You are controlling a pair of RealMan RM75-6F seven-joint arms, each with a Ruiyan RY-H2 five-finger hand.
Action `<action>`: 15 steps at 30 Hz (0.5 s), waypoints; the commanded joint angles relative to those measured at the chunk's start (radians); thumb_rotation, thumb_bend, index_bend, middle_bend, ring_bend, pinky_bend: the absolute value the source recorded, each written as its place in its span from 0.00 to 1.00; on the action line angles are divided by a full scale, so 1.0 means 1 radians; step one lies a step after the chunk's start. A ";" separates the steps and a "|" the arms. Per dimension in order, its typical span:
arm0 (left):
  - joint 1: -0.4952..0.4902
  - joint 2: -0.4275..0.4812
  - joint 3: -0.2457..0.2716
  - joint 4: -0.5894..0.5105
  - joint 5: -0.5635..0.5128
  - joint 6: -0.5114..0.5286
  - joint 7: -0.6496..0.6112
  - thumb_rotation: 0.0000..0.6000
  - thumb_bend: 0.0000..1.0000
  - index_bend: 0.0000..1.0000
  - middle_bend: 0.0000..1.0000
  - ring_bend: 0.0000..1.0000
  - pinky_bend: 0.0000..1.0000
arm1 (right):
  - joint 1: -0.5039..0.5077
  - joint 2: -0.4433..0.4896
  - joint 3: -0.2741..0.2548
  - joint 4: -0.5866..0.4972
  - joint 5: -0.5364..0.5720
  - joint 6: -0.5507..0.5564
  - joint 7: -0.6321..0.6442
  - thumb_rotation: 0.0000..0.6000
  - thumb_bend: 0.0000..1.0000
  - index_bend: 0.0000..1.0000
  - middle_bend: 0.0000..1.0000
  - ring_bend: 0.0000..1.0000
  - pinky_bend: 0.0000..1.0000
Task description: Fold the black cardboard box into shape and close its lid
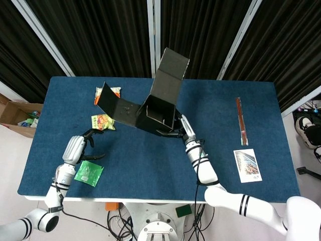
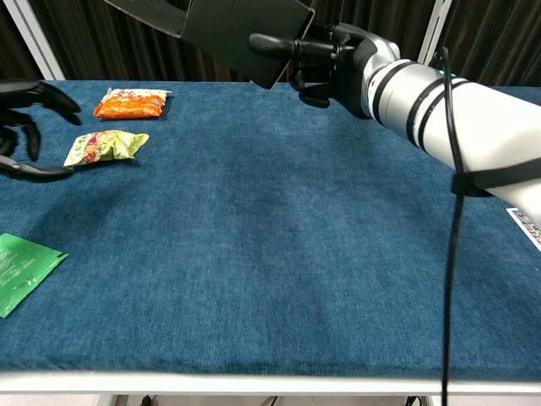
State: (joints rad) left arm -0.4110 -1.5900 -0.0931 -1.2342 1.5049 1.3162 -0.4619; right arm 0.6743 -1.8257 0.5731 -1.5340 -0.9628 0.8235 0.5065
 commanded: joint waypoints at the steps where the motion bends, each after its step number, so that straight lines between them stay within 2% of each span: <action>1: -0.044 -0.023 -0.014 0.048 0.046 0.004 -0.001 1.00 0.10 0.32 0.33 0.62 0.88 | -0.009 0.017 -0.033 -0.017 -0.016 -0.023 0.015 1.00 0.23 0.35 0.44 0.76 1.00; 7: -0.100 -0.059 -0.052 0.133 0.124 0.098 0.031 1.00 0.17 0.33 0.33 0.62 0.89 | -0.011 0.027 -0.080 -0.024 -0.042 -0.040 0.024 1.00 0.23 0.35 0.44 0.76 1.00; 15: -0.142 -0.071 -0.069 0.129 0.175 0.177 0.031 1.00 0.19 0.34 0.33 0.62 0.89 | -0.009 0.025 -0.106 -0.031 -0.063 -0.039 0.042 1.00 0.23 0.35 0.44 0.76 1.00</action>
State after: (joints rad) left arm -0.5472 -1.6574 -0.1586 -1.1012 1.6752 1.4858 -0.4273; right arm 0.6645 -1.7998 0.4693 -1.5643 -1.0235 0.7838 0.5470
